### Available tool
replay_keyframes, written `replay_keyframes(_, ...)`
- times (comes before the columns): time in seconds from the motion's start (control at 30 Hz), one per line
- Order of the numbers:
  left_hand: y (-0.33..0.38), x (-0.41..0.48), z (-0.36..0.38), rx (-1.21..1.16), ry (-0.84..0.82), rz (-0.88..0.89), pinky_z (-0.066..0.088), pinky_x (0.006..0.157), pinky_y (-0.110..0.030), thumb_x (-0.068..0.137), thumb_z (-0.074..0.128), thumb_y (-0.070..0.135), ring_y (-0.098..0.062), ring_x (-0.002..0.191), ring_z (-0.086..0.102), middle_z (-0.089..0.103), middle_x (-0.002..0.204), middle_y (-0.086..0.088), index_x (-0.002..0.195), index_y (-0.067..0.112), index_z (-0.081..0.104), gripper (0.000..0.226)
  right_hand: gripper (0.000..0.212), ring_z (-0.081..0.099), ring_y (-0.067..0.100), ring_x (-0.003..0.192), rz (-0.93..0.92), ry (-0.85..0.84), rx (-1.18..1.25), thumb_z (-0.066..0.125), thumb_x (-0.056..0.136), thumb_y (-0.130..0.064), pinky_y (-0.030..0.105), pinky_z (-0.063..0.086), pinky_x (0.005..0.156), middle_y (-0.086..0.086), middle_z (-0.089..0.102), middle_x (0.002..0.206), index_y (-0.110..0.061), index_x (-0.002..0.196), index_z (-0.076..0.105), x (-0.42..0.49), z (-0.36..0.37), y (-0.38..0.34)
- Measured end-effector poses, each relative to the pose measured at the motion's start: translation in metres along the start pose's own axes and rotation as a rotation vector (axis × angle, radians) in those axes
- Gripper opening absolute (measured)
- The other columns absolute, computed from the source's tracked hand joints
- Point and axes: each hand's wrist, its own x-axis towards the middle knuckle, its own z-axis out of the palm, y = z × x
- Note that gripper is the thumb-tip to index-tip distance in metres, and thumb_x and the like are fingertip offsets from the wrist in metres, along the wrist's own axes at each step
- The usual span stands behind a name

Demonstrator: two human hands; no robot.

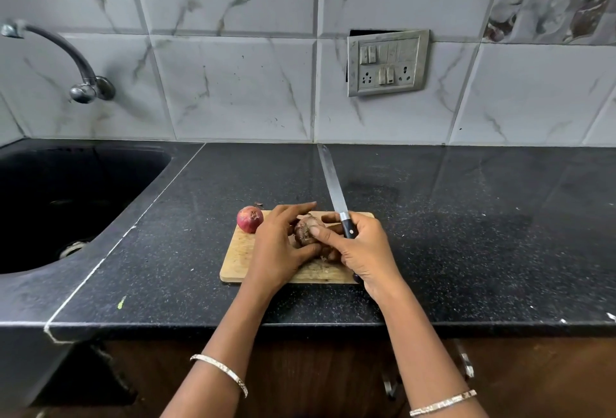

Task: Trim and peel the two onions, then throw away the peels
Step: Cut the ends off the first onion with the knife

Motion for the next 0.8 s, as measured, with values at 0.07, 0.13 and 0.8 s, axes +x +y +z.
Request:
replay_keyframes(0.07, -0.001, 0.0, 0.0, -0.107, -0.013, -0.064, 0.055, 0.094, -0.023, 0.064, 0.095, 0.017, -0.003, 0.108, 0.065, 0.068, 0.115, 0.009, 0.124, 0.021, 0.064, 0.068, 0.019, 0.06, 0.022, 0.056, 0.024, -0.019, 0.04, 0.084, 0.081, -0.016, 0.028, 0.055, 0.053, 0.014, 0.076, 0.079, -0.009, 0.097, 0.075, 0.0, 0.0, -0.001)
replay_keyframes(0.13, -0.002, 0.0, 0.0, -0.218, -0.027, -0.115, 0.056, 0.089, -0.019, 0.064, 0.095, 0.011, -0.005, 0.107, 0.068, 0.069, 0.114, 0.005, 0.12, 0.015, 0.063, 0.065, 0.012, 0.058, 0.019, 0.051, 0.055, -0.016, 0.088, 0.078, 0.086, -0.01, 0.02, 0.047, 0.042, 0.012, 0.074, 0.075, -0.005, 0.097, 0.075, 0.0, -0.003, -0.006)
replay_keyframes(0.8, -0.004, 0.002, -0.001, -0.36, -0.088, -0.212, 0.059, 0.088, -0.028, 0.071, 0.088, 0.0, -0.01, 0.096, 0.072, 0.074, 0.101, -0.004, 0.108, 0.013, 0.063, 0.046, 0.044, 0.055, 0.019, 0.049, 0.082, -0.015, -0.028, 0.045, 0.107, -0.015, 0.027, 0.04, 0.038, 0.014, 0.065, 0.073, -0.041, 0.142, 0.048, -0.042, -0.006, 0.001)
